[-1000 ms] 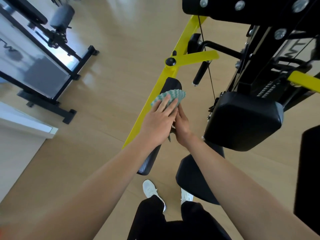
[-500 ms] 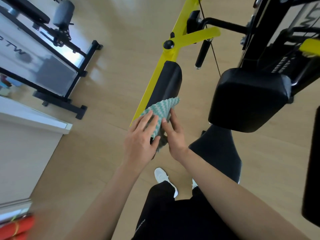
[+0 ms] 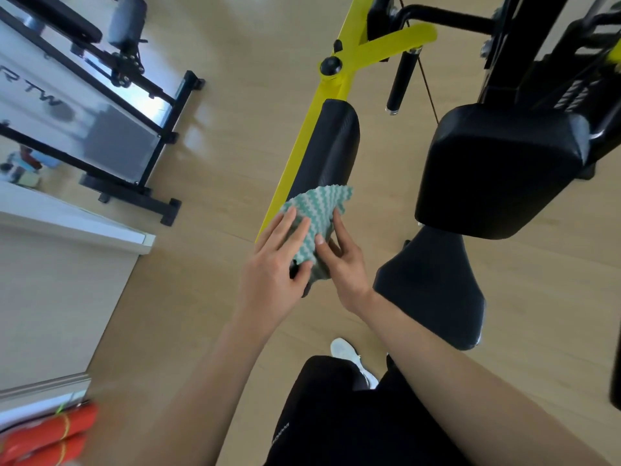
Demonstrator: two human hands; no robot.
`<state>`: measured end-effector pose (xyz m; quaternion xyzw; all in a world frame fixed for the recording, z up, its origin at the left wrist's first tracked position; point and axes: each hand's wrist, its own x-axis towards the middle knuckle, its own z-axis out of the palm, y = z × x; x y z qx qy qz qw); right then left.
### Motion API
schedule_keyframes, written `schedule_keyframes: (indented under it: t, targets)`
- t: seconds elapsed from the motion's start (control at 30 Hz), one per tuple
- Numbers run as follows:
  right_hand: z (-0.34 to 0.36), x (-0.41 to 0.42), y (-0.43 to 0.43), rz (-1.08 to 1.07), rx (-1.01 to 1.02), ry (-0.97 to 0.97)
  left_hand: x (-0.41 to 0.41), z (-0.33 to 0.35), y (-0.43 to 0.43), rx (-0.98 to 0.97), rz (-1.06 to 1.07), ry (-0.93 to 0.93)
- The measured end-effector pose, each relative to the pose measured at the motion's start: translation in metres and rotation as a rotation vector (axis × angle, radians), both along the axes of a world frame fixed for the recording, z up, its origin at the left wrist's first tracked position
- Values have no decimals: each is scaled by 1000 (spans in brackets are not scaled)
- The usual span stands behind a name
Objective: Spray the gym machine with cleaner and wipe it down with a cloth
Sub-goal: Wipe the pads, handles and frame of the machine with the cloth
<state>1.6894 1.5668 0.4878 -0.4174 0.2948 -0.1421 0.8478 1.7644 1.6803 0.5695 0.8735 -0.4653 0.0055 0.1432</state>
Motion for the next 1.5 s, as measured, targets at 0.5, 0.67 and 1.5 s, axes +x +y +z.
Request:
schedule_keyframes:
  t: [0.5,0.67,1.5]
  targets:
    - [3,-39,69,-11,-90,102,-27,-30,74,-398,10,-95]
    - [16,-21,48,-58,-58,74,-15,-30,66,-375,-19,-5]
    - [32,-44,70,-24,24,123,-53,-22,71,-585,915,1112]
